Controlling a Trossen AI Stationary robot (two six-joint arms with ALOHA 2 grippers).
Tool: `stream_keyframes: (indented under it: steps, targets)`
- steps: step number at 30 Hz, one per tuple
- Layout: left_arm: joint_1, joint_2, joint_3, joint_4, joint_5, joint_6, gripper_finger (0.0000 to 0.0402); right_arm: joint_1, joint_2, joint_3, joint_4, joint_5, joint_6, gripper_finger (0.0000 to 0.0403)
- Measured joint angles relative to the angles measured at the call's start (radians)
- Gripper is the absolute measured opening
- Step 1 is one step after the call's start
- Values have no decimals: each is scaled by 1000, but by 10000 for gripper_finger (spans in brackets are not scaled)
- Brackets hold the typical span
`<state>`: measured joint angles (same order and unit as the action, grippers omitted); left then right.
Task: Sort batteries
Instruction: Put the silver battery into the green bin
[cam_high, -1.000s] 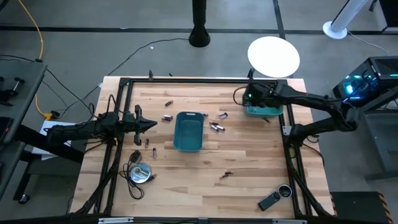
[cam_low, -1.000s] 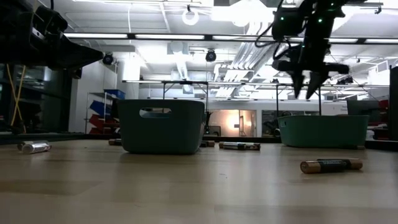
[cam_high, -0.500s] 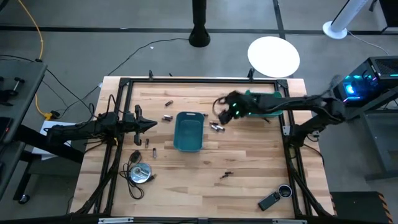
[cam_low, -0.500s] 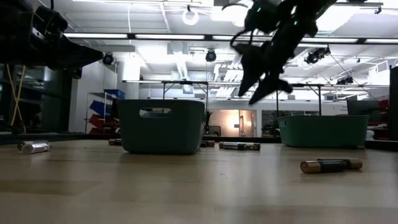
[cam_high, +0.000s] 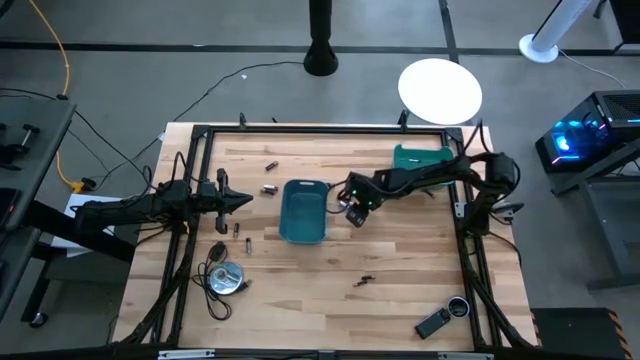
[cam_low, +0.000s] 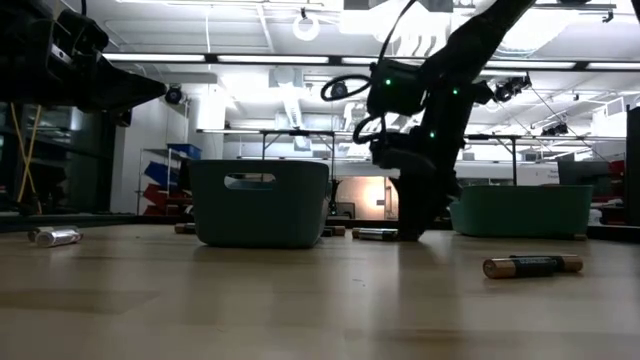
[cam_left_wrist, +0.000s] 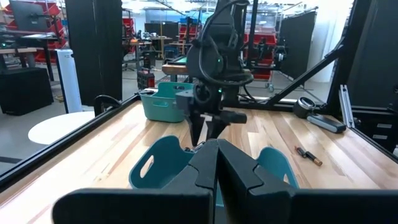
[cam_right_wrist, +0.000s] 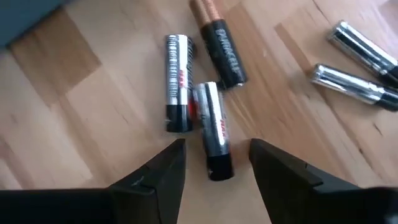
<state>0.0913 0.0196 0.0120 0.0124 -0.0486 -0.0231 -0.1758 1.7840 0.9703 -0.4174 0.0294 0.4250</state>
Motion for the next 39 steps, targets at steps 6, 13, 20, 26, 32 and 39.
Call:
stream_keyframes:
  steps: [6,13,20,26,32,39]
  targets:
    - [0,0,0,0,0,0,1,9,18,2,-12,42,-56,94]
    - [0,0,0,0,0,0,1,10,-170,15,-132,74,-32,31]
    - [0,0,0,0,0,0,1,-31,-449,34,-455,307,184,20]
    - [0,0,0,0,0,0,1,-134,-525,-6,-691,347,443,73]
    - [0,0,0,0,0,0,1,-178,-519,-41,-557,324,465,159]
    - [0,0,0,0,0,0,1,-86,-490,-74,-12,114,400,199]
